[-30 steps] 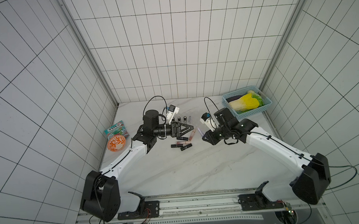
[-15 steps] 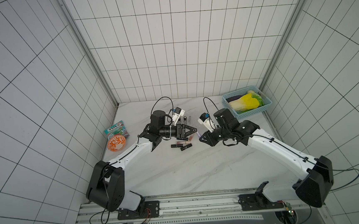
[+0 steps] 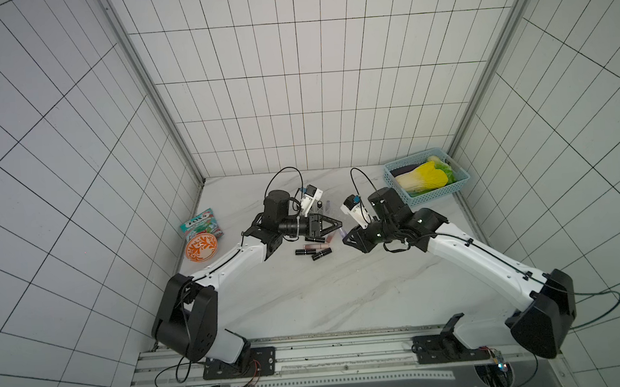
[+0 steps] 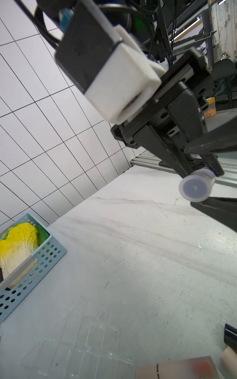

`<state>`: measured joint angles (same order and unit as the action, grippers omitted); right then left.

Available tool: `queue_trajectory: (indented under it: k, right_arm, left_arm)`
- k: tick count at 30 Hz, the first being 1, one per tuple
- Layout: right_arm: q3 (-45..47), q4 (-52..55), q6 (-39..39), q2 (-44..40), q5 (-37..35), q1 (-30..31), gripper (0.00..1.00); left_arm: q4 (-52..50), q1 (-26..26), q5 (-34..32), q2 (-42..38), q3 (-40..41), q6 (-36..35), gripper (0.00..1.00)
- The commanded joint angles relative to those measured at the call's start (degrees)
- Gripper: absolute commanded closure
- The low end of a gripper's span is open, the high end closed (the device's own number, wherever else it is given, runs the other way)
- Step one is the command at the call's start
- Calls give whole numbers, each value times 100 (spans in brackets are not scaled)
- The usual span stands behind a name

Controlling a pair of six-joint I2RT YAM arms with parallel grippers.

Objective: Arrange the lipsticks in the organizer
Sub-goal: Pick up the lipstick at the center of the board.

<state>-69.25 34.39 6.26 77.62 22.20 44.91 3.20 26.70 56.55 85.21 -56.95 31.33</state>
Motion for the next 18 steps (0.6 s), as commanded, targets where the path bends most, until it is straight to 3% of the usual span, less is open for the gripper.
queue_trajectory:
  k: [1,9,13,18]
  right_arm:
    - [-197,-64,20,-36,12,80,83]
    - [-176,-73,15,-54,10,80,83]
    - [-167,-65,-2,-62,-30,80,82]
    - [-85,-103,13,-189,-249,80,74]
  left_arm:
    - [207,64,79,82,-176,-57,64]
    - [234,107,84,162,-209,-48,65]
    - [251,108,76,188,-220,-48,75]
    - [375,108,-60,128,-185,-11,86]
